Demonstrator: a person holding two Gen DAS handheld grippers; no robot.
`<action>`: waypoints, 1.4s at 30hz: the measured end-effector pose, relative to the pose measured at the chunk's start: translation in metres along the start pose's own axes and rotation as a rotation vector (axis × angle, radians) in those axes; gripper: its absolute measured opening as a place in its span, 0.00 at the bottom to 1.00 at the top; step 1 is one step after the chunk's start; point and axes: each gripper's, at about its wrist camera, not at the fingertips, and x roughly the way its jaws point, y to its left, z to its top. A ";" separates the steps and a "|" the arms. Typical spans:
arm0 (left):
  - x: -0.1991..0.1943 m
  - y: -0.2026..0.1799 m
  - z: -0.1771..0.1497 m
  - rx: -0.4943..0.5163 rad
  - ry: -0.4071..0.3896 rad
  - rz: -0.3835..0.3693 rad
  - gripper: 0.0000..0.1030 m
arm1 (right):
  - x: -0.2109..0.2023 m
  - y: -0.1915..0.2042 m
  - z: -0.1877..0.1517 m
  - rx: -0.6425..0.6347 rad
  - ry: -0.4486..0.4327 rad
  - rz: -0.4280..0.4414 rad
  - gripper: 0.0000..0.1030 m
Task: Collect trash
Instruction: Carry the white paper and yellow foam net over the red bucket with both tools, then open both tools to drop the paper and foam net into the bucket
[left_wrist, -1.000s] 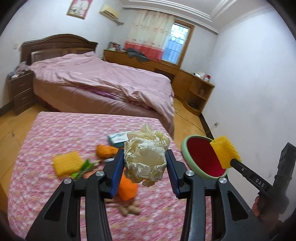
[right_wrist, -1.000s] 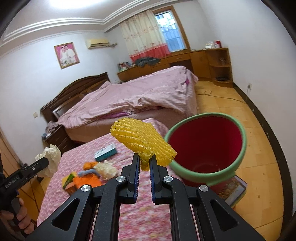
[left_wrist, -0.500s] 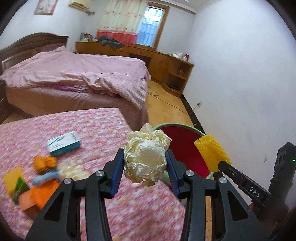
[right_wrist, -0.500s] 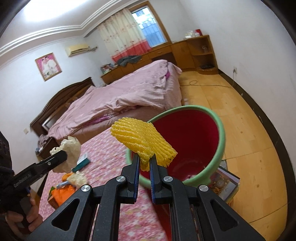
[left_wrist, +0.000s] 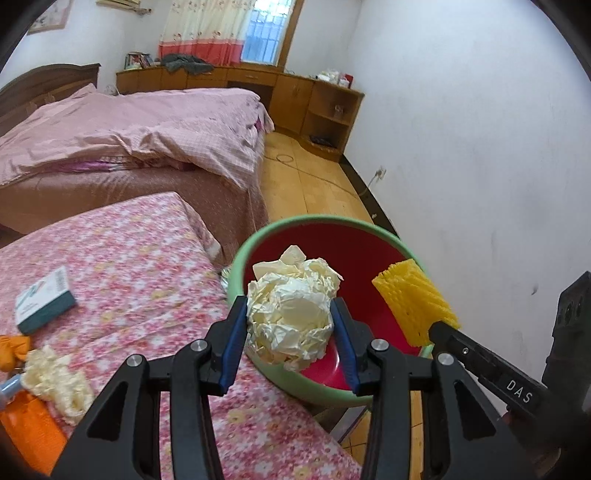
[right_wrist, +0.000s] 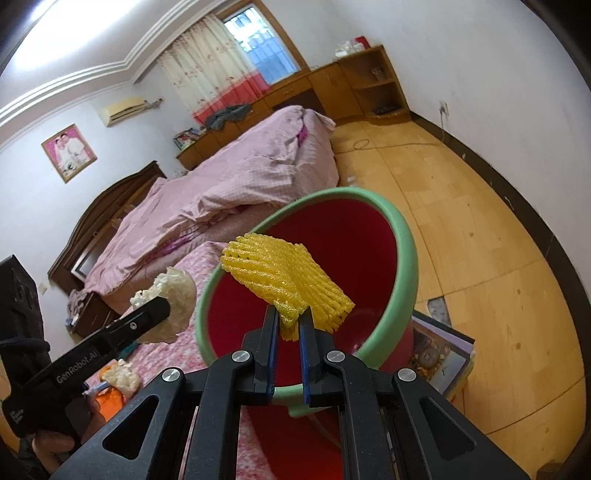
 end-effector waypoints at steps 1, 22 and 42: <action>0.003 -0.002 -0.001 0.005 0.006 -0.002 0.44 | 0.002 -0.001 0.000 0.005 0.005 -0.002 0.10; -0.016 0.008 0.000 -0.029 0.018 0.023 0.56 | -0.004 0.000 0.001 0.016 -0.007 -0.005 0.31; -0.132 0.072 -0.031 -0.154 -0.085 0.145 0.56 | -0.032 0.070 -0.034 -0.071 0.037 0.106 0.36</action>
